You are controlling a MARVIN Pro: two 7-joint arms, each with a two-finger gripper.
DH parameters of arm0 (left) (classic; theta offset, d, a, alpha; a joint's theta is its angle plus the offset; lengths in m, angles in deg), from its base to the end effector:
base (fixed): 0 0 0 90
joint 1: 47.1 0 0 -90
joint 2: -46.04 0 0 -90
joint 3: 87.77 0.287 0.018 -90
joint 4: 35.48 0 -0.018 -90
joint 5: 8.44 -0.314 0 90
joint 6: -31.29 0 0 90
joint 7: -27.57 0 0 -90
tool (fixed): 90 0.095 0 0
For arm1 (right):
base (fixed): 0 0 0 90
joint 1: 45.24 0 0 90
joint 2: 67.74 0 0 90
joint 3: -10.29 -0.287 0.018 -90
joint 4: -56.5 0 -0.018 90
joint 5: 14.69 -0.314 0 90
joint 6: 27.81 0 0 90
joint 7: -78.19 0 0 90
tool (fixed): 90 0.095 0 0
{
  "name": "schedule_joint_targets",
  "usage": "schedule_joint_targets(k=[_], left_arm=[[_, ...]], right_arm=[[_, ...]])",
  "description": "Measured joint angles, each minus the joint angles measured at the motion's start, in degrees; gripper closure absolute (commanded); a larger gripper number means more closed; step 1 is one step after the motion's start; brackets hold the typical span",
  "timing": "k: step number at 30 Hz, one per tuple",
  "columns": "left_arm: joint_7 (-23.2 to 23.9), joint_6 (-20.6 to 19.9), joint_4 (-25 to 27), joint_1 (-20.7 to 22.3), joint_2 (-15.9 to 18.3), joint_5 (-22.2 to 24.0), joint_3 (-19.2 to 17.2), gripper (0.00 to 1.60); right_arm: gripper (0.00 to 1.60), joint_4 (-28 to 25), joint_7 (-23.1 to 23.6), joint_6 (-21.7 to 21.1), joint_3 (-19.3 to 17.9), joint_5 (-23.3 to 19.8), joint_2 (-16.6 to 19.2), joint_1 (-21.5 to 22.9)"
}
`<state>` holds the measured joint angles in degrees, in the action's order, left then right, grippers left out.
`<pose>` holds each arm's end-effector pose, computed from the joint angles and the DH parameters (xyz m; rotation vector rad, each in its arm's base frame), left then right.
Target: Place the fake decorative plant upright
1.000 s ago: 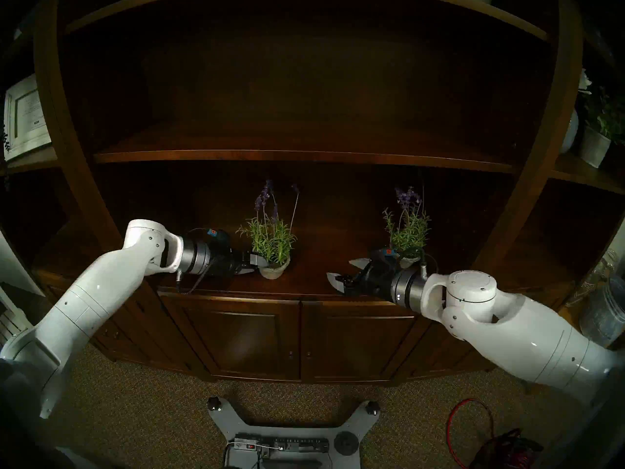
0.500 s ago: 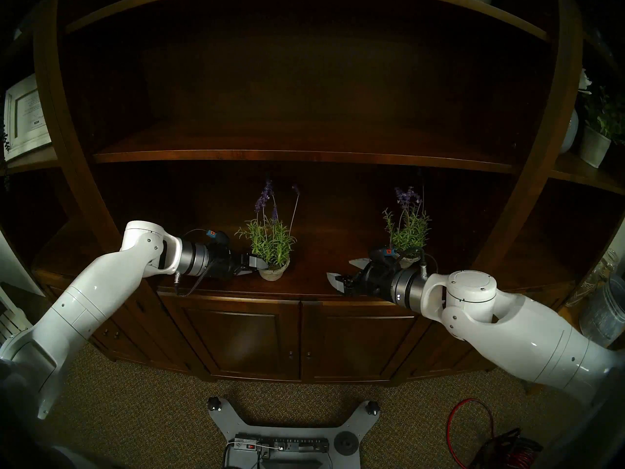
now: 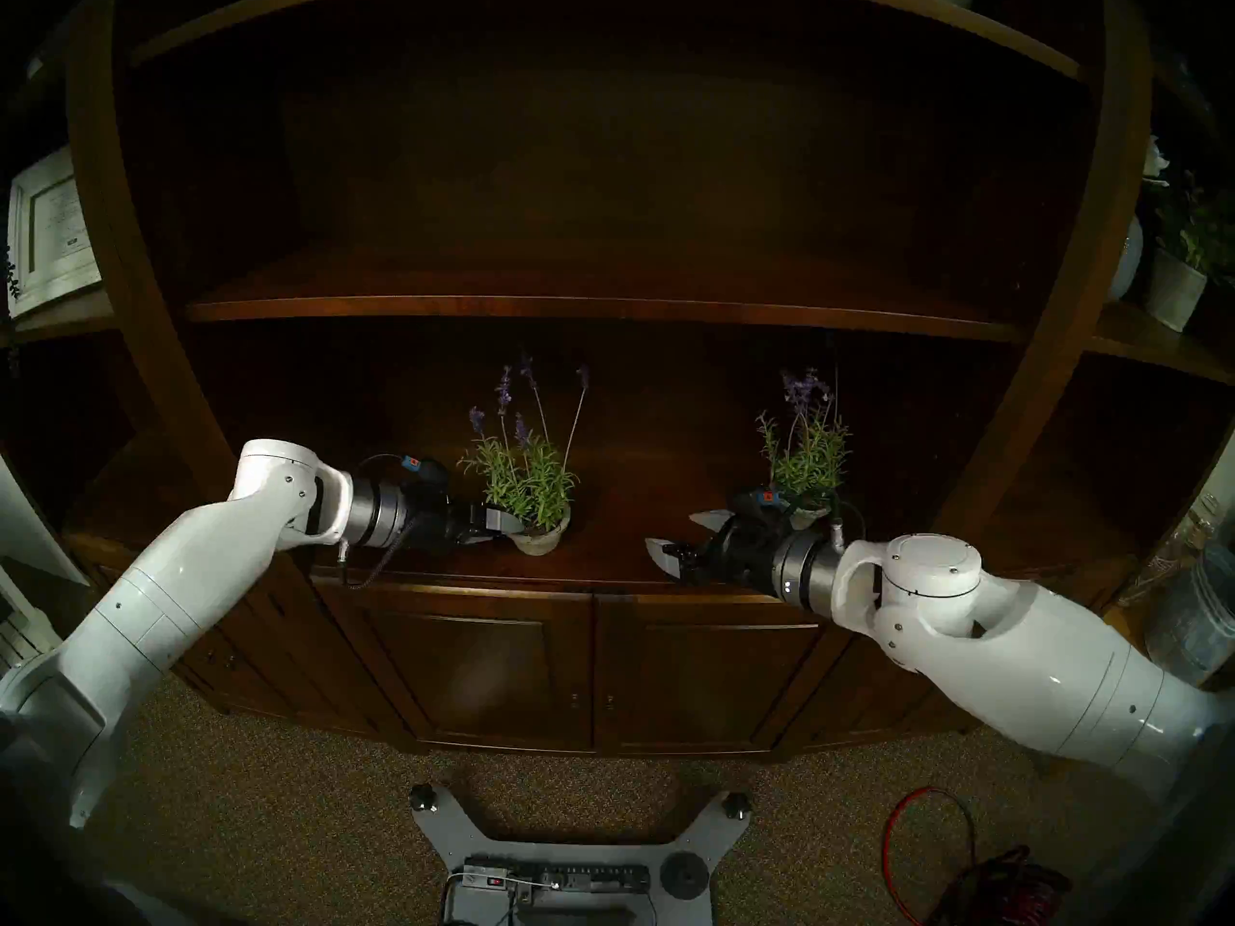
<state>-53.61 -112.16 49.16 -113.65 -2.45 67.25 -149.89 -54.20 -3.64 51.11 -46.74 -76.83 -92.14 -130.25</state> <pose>0.4464 0.0427 -0.2659 2.3172 -0.1944 0.6770 0.3494 -0.0446 -0.2522 -2.1970 -0.6654 -1.3263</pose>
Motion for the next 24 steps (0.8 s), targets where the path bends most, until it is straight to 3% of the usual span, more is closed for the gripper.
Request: schedule_joint_targets(k=[24], left_arm=[[1.9,-1.7,3.9,-1.2,2.6,3.7,-2.9,0.0]], right_arm=[[0.0,0.0,0.0,0.0,0.0,0.0,0.0,0.0]])
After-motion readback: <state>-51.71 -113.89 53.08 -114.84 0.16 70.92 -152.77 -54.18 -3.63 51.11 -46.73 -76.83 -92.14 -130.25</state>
